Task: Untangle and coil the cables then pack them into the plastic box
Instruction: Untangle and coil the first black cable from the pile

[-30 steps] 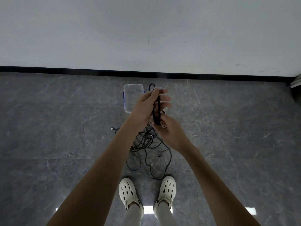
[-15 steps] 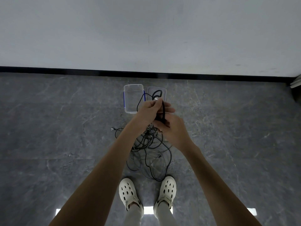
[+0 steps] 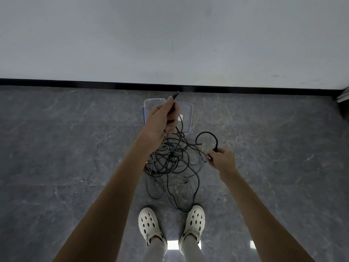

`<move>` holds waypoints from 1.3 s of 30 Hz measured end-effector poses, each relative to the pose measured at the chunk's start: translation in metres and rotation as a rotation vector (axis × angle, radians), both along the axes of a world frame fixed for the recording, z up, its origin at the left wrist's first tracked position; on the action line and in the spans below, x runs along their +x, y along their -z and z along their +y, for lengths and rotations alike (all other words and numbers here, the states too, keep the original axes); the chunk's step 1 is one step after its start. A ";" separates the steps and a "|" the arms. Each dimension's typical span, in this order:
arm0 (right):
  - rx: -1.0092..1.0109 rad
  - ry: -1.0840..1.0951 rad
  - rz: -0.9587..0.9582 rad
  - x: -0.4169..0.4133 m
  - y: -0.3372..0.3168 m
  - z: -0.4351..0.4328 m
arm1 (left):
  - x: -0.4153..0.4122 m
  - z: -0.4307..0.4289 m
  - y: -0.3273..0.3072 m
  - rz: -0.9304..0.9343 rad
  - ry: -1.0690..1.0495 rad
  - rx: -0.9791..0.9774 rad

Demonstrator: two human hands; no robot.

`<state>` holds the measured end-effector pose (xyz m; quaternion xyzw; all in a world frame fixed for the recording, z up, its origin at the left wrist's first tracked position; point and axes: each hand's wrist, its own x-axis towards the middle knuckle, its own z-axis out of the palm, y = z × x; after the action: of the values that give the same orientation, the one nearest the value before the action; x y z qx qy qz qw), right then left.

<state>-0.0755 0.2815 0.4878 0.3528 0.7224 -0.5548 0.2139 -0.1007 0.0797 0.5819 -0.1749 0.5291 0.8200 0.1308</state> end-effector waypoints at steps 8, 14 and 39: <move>0.286 -0.486 0.346 -0.002 -0.030 -0.016 | 0.006 0.011 0.009 -0.040 0.205 0.100; -0.029 -0.703 0.478 -0.045 -0.071 -0.048 | 0.013 0.022 0.005 -0.060 0.318 0.350; 0.246 -1.203 0.703 -0.010 -0.013 -0.051 | -0.007 0.002 0.102 0.381 0.400 -0.716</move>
<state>-0.0859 0.2302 0.5006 -0.2861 0.8758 -0.3358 0.1959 -0.1076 0.0822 0.4798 0.0506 0.8175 0.5613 0.1184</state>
